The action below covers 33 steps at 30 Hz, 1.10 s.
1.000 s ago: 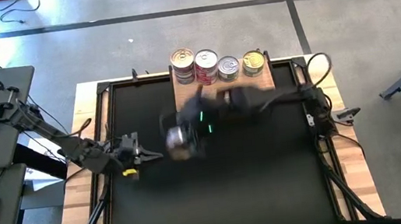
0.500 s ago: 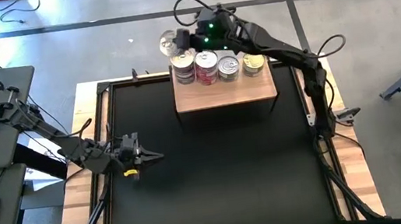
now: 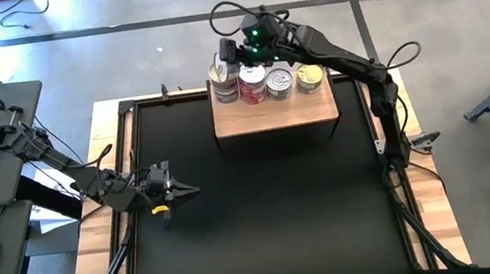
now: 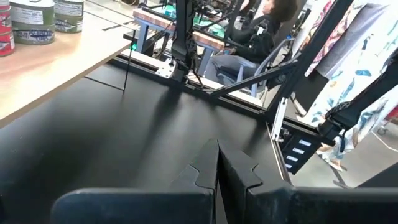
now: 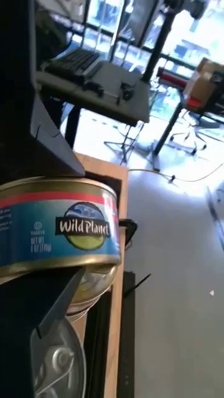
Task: Stack canned seafood by type on shelf
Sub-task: Stack the blue-pink can on top of the blue-pink tuna can on the shelf
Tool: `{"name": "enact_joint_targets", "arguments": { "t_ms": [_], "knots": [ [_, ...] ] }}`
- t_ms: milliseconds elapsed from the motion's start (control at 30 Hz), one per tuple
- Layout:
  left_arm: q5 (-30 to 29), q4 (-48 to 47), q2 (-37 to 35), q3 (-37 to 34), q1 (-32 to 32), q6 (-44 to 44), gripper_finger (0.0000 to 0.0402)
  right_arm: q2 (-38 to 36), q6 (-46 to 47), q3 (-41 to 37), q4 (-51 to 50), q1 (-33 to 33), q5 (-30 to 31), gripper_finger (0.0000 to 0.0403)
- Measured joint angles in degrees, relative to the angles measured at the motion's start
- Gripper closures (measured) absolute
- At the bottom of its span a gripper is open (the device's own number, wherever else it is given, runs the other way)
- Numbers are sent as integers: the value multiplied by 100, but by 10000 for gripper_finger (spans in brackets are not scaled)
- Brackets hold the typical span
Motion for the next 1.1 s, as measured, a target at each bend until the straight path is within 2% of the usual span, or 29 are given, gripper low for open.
{"name": "enact_joint_targets", "arguments": {
  "t_ms": [567,700,900,1100],
  "knots": [
    [4,10,2,0,-2,-212,402,116,4,48,-66,-113,-102,175],
    [3,56,2,0,-2,-215,402,111,-89,76,-221,-140,137,174],
    [-77,162,2,0,0,-166,402,111,-287,74,-255,-160,134,174],
    [-149,308,2,0,2,-157,401,111,-355,74,-359,-162,94,207]
  ]
}}
